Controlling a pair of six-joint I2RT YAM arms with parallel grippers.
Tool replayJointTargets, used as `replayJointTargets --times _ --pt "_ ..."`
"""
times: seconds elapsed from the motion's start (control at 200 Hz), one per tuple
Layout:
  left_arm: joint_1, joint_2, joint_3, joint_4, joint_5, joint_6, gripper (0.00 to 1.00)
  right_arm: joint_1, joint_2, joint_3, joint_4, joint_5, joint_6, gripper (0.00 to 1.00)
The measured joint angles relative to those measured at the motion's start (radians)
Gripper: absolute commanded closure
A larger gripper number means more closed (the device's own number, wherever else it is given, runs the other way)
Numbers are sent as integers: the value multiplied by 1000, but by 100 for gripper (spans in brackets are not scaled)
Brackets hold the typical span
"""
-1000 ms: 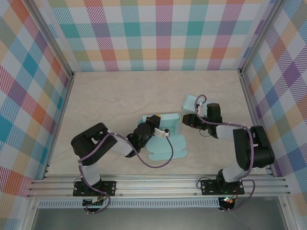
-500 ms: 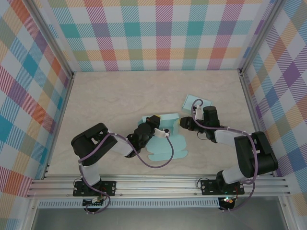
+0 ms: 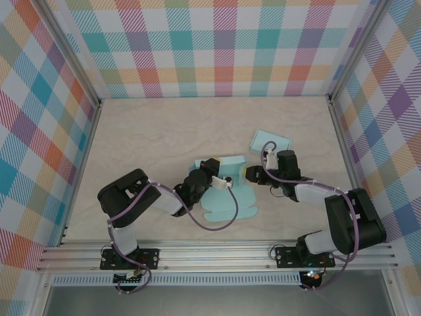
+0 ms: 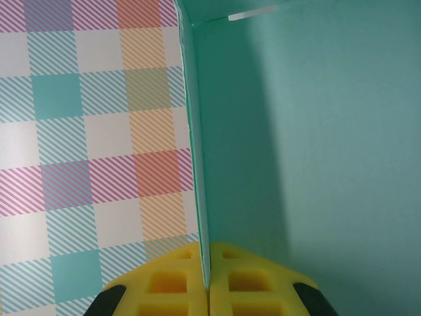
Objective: Fold the paper box
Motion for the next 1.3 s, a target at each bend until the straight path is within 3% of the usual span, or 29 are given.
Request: replayJointTargets --times 0.435,0.785,1.3 --pt "0 0 0 -3 -3 0 100 30 7 0 3 17 -7 49" --pt "0 0 0 -2 -6 0 100 103 93 36 32 137 -31 49" --pt "0 0 0 2 -6 0 100 165 101 38 62 336 -82 48"
